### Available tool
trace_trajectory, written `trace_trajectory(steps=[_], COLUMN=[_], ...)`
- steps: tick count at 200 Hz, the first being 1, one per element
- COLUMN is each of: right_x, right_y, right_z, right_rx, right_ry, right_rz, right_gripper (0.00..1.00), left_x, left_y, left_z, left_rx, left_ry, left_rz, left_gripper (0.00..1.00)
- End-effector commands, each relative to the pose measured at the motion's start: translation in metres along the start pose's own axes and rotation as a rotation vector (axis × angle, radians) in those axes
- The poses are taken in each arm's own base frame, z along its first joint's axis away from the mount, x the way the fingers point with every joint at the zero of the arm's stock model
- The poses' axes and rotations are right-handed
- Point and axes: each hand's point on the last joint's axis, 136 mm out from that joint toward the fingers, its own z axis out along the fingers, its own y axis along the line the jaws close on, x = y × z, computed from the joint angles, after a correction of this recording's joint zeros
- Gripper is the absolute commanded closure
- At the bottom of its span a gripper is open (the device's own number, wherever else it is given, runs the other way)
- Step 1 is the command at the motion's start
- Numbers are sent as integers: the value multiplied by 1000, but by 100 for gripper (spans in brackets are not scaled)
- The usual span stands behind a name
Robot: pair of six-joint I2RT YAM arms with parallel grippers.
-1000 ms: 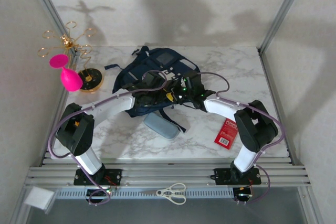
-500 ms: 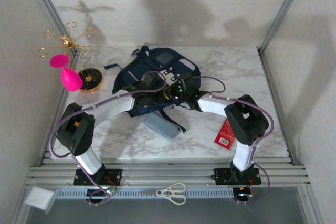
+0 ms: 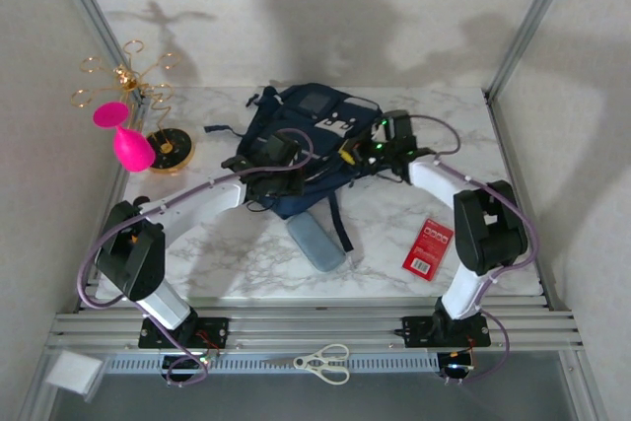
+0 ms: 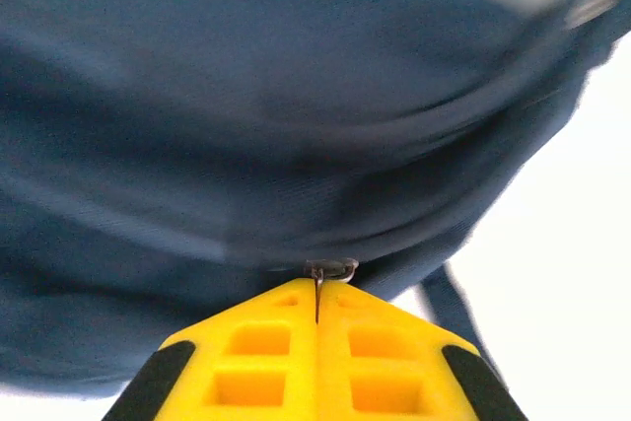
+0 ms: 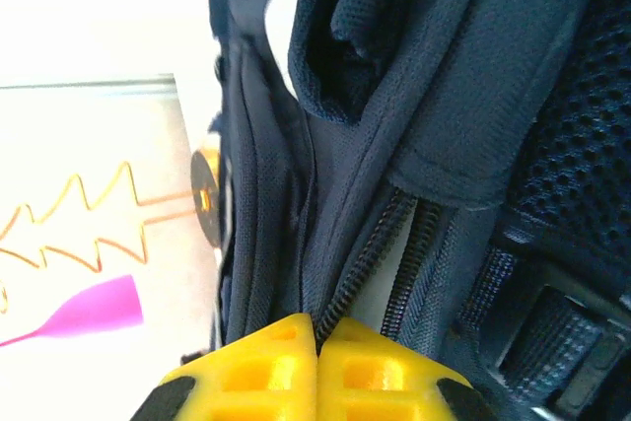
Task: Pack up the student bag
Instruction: Unzip the student bag at the center of the table.
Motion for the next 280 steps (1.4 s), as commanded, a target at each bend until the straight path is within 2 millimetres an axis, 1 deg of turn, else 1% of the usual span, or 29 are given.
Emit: trace_trajectory(steps=[1,11,31,38,47,50,57,68,74,97,112,138,151,164,176,191,199,207,216,229,250,257,265,280], right_x=[-47,-47,-36,-32,-26,-24,-17,-5,4,29,47,74,81,85,82,77,73,68,61,56,41,36,33,15], right_y=[18,21,20,19,14,13,10,6,5,-4,-11,-4,-2,4,10,20,25,27,29,30,29,28,33,34], right_z=[-24,-21,-15,-14,-10,-9,-6,-3,-1,3,9,21,27,35,44,50,48,44,35,23,3,-4,-11,-31], right_rx=[-25,-23,-26,-27,-24,-22,-15,-3,-4,-6,12,9,15,4,-3,-33,-36,-17,-2,7,11,-19,-74,-88], right_ry=[-80,-76,-54,-46,-33,-28,-15,-6,1,-9,1,15,-2,-22,-50,-80,-99,-129,-177,-206,-190,-165,-123,-89], right_rz=[-147,-162,-150,-142,-127,-125,-118,-100,-85,-11,18,35,43,57,64,60,49,30,0,-38,-61,-56,-61,-101], right_gripper=[100,100,100,91,72,67,60,52,48,43,40,38,37,40,43,64,70,77,88,100,100,100,100,100], left_x=[4,-3,-13,-14,-15,-15,-16,-17,-17,-18,-17,-17,-17,-16,-16,-16,-17,-19,-22,-23,-19,-17,-14,-11], left_y=[16,5,-19,-25,-29,-30,-31,-32,-33,-37,-38,-40,-41,-42,-40,-36,-32,-28,-21,-12,2,4,8,15], left_z=[3,8,17,20,25,25,28,30,30,28,28,27,28,28,27,27,25,23,20,15,7,5,4,3], left_rx=[-58,-13,79,95,101,103,102,100,105,128,136,149,156,160,153,130,110,84,52,12,-35,-39,-53,-93], left_ry=[46,30,15,12,10,10,11,12,8,-7,-2,-12,-8,-9,-17,-20,-27,-40,-54,-65,-66,-63,-56,-41], left_rz=[37,26,5,4,6,7,7,3,3,-6,-9,-12,-15,-14,-12,-11,-11,-7,-6,-9,-17,-11,-7,10], left_gripper=[100,100,100,100,100,100,100,100,100,100,100,100,100,100,100,100,100,100,100,100,100,100,100,100])
